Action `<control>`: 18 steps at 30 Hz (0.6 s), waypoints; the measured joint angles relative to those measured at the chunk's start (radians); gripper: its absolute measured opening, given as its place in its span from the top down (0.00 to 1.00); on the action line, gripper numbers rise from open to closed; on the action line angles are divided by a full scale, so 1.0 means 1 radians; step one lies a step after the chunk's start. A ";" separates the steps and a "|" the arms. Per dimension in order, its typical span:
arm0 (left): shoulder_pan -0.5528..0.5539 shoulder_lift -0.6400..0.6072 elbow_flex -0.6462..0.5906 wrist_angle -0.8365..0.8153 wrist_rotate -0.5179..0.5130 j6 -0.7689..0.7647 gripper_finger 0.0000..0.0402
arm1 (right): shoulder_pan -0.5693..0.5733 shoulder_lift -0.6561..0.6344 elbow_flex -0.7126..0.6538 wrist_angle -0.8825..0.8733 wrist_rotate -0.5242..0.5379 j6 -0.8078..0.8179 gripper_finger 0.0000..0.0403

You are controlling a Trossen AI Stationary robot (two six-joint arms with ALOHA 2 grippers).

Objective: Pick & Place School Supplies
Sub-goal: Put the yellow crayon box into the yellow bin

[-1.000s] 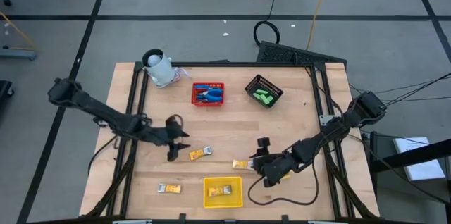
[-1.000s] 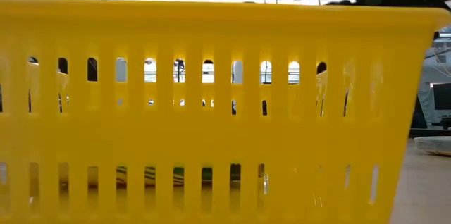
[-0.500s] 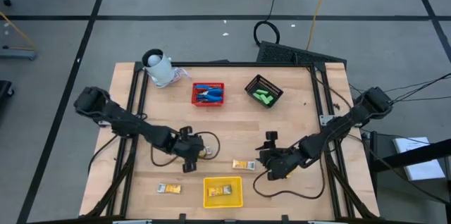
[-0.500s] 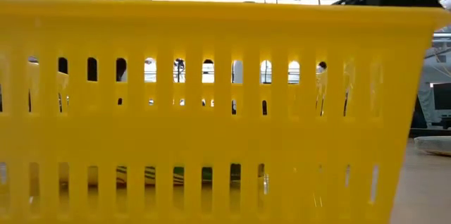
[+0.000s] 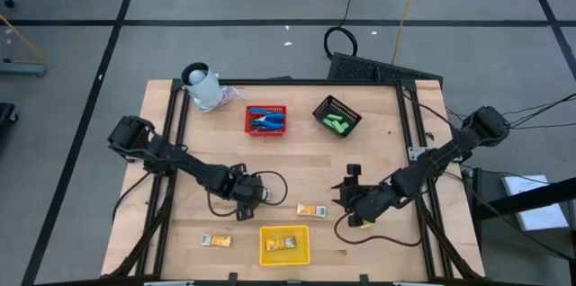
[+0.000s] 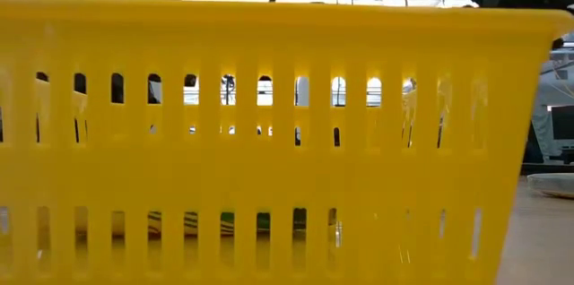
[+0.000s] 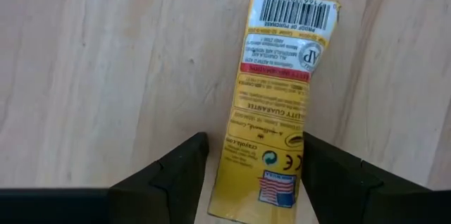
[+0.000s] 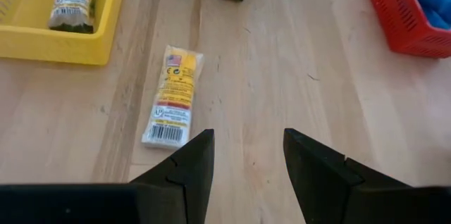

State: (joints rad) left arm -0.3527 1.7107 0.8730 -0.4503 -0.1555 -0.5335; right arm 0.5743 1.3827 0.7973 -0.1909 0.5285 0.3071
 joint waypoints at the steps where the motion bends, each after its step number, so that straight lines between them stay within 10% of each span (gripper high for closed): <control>1: 0.000 -0.003 -0.001 0.002 -0.003 0.004 0.47 | 0.000 0.001 -0.009 0.017 -0.001 0.000 0.60; 9: -0.003 -0.006 -0.003 0.016 -0.050 0.053 0.83 | 0.002 0.001 -0.088 0.159 -0.004 0.016 0.60; 18: -0.023 -0.003 -0.006 0.054 -0.086 0.110 0.83 | 0.003 0.001 -0.193 0.382 -0.002 -0.012 0.60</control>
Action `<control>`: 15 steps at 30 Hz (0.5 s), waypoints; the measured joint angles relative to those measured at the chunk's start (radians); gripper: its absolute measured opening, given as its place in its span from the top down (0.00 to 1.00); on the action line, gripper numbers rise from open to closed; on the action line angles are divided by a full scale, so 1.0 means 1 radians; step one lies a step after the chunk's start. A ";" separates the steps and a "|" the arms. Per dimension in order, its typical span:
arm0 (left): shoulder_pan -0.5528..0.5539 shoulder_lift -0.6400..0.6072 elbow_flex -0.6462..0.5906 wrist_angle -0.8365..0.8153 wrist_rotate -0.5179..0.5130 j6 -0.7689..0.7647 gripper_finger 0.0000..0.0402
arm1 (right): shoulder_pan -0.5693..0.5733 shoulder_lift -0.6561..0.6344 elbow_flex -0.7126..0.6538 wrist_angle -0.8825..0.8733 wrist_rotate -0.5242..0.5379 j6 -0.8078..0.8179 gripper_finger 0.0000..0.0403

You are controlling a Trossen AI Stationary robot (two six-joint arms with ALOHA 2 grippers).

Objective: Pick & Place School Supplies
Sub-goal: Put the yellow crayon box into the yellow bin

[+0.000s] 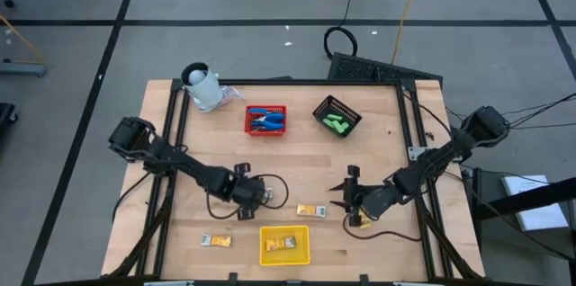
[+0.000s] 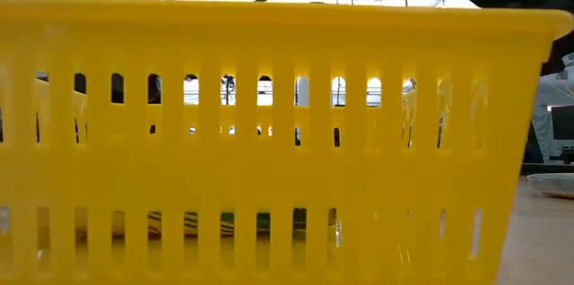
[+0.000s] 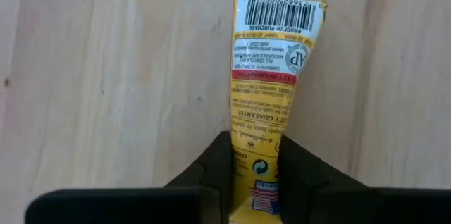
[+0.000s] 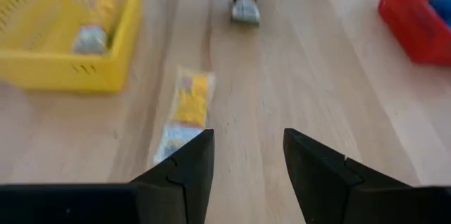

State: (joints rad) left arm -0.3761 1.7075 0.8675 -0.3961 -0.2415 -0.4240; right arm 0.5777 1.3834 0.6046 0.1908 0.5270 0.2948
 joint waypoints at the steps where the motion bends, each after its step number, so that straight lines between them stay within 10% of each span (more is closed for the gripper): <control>1: -0.002 0.000 0.000 0.008 -0.003 0.006 0.83 | 0.000 0.000 -0.025 0.070 0.000 -0.024 0.60; 15: -0.005 0.001 0.000 0.085 -0.075 0.096 0.83 | 0.000 -0.002 -0.430 1.095 -0.034 -0.422 0.60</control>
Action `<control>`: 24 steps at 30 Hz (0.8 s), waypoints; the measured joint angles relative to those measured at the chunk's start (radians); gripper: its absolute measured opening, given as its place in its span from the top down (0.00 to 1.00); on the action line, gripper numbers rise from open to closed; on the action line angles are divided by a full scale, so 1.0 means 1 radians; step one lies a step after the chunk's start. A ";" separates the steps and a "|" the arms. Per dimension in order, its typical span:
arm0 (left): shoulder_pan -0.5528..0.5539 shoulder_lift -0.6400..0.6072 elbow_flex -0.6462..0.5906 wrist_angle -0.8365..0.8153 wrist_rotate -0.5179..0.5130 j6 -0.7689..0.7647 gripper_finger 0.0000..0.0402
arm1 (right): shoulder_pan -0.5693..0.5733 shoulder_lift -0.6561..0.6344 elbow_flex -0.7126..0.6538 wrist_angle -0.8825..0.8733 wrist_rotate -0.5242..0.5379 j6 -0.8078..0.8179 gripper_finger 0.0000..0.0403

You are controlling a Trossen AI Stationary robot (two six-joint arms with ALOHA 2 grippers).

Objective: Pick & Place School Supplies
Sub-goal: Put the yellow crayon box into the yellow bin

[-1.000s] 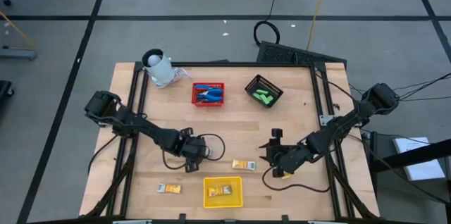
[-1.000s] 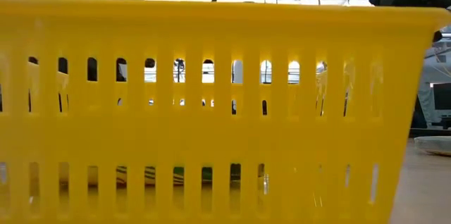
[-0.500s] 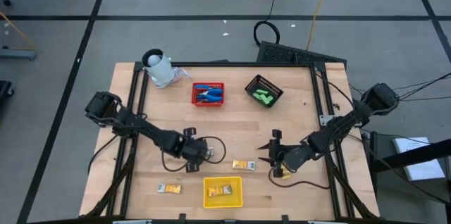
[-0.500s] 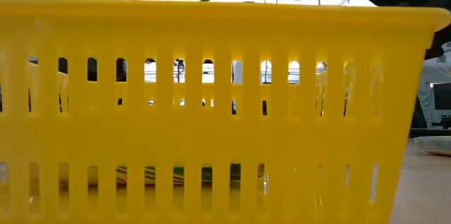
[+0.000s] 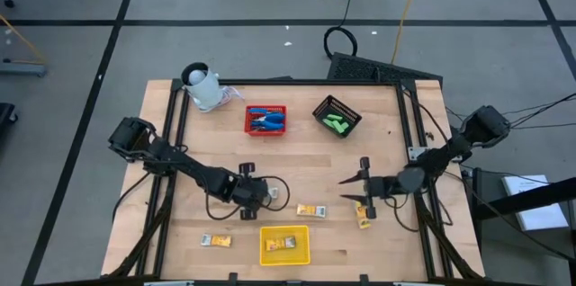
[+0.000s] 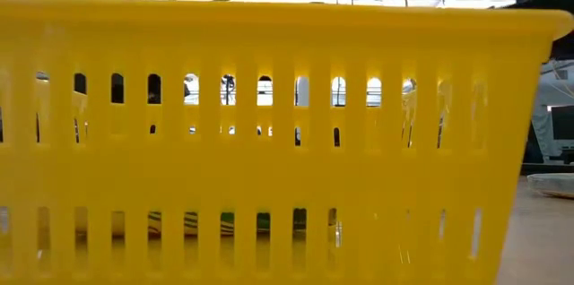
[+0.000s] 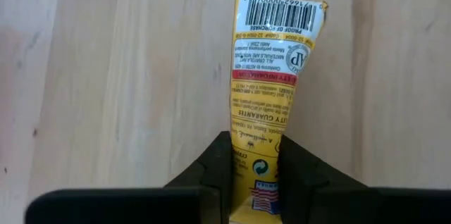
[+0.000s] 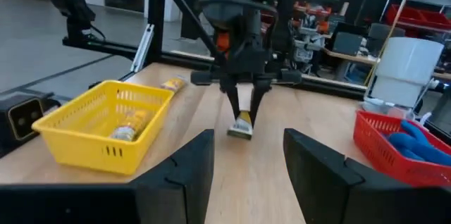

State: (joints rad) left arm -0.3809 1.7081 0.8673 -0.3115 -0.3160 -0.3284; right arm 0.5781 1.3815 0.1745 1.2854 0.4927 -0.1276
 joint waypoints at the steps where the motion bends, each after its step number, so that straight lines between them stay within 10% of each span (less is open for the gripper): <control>1: 0.000 -0.001 0.000 0.013 0.000 0.008 0.83 | 0.000 -0.005 -0.014 0.007 -0.001 -0.002 0.60; 13: 0.024 -0.133 0.000 0.059 -0.032 0.072 0.83 | -0.114 -0.243 -0.039 -0.320 -0.234 0.097 0.60; 24: 0.027 -0.150 0.000 0.089 -0.052 0.087 0.83 | -0.180 -0.798 -0.059 -0.835 -0.311 0.028 0.60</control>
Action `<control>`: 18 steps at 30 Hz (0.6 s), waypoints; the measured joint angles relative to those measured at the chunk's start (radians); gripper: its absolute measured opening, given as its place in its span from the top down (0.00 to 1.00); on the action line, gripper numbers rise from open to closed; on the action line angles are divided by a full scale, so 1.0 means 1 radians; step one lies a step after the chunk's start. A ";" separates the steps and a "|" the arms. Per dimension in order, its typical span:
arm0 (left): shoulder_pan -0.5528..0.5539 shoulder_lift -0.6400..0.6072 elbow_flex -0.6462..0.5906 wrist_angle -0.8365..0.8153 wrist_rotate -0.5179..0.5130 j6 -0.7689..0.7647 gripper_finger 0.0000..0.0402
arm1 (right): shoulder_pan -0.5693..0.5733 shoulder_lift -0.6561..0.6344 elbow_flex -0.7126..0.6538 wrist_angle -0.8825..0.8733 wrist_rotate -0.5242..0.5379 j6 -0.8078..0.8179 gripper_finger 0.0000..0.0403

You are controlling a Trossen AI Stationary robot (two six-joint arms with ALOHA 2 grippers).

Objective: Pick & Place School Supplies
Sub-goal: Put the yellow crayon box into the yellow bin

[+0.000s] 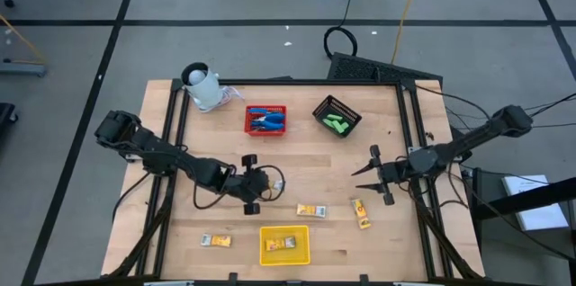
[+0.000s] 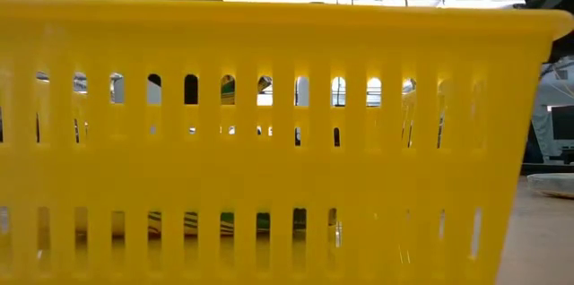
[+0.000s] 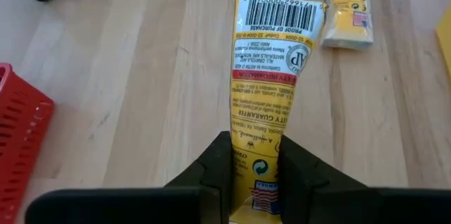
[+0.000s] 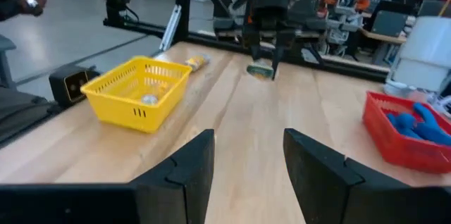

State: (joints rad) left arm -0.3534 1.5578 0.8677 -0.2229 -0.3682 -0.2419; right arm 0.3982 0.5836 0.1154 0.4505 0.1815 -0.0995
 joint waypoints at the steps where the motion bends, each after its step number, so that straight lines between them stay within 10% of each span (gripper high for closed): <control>1: 0.000 0.000 0.000 0.003 0.000 0.000 0.83 | -0.002 -0.051 0.000 -0.060 0.002 0.001 0.60; 18: -0.123 0.000 0.105 -0.022 0.000 0.012 0.83 | -0.005 -0.479 0.002 -0.480 0.099 0.035 0.60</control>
State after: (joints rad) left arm -0.4759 1.5578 0.9722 -0.2445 -0.3686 -0.2295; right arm 0.3931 0.1046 0.1176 -0.0294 0.2800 -0.0643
